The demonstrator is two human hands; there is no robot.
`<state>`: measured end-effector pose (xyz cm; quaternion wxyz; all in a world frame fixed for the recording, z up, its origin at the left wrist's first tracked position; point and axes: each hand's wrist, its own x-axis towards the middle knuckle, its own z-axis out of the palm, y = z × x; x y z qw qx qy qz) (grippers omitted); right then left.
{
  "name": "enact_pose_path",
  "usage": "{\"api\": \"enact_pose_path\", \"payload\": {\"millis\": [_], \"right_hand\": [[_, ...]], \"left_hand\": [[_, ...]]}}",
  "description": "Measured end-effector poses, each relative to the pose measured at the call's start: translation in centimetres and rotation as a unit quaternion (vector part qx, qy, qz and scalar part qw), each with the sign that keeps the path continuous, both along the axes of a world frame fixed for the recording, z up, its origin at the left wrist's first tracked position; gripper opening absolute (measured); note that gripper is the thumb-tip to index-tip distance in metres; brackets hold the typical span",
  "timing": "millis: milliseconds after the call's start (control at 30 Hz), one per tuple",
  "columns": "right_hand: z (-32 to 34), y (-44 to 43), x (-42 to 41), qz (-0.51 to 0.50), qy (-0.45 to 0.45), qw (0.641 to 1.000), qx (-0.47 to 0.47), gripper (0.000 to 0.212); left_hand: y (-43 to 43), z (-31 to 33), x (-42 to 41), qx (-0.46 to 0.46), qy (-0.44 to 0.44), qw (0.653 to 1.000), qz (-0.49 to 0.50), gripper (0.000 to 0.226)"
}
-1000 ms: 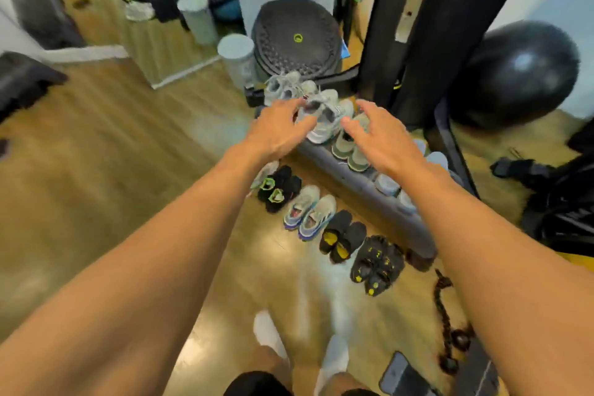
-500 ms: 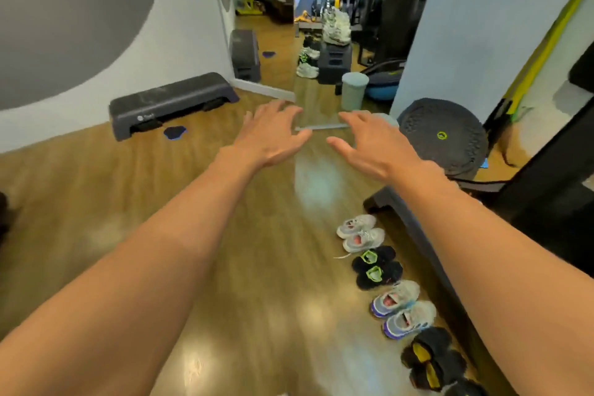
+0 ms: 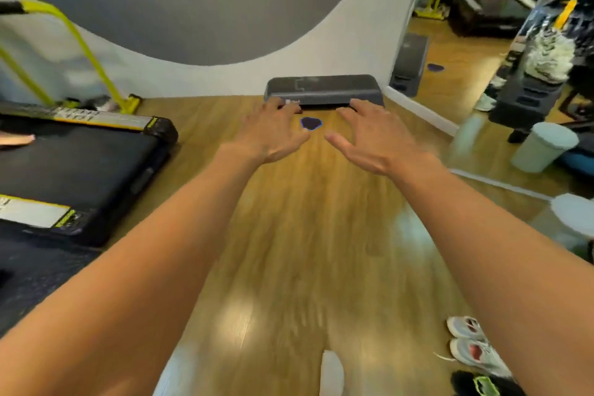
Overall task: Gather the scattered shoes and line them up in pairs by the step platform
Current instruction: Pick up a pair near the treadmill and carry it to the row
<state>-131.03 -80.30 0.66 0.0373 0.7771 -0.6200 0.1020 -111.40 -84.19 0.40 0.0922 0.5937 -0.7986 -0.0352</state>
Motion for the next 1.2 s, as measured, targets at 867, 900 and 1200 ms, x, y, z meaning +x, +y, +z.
{"api": "enact_pose_path", "payload": {"millis": [867, 900, 1200], "right_hand": [[0.9, -52.9, 31.0, 0.269, 0.039, 0.962, 0.019, 0.068], [0.9, -55.0, 32.3, 0.273, 0.039, 0.961, 0.02, 0.069], [-1.6, -74.6, 43.3, 0.33, 0.05, 0.941, 0.049, 0.065]], "left_hand": [[-42.0, 1.9, 29.5, 0.018, -0.011, 0.963, 0.268, 0.062], [-44.0, 1.7, 30.6, 0.018, -0.011, 0.962, 0.272, 0.063], [-62.7, -1.5, 39.9, 0.049, 0.005, 0.937, 0.345, 0.065]]}}
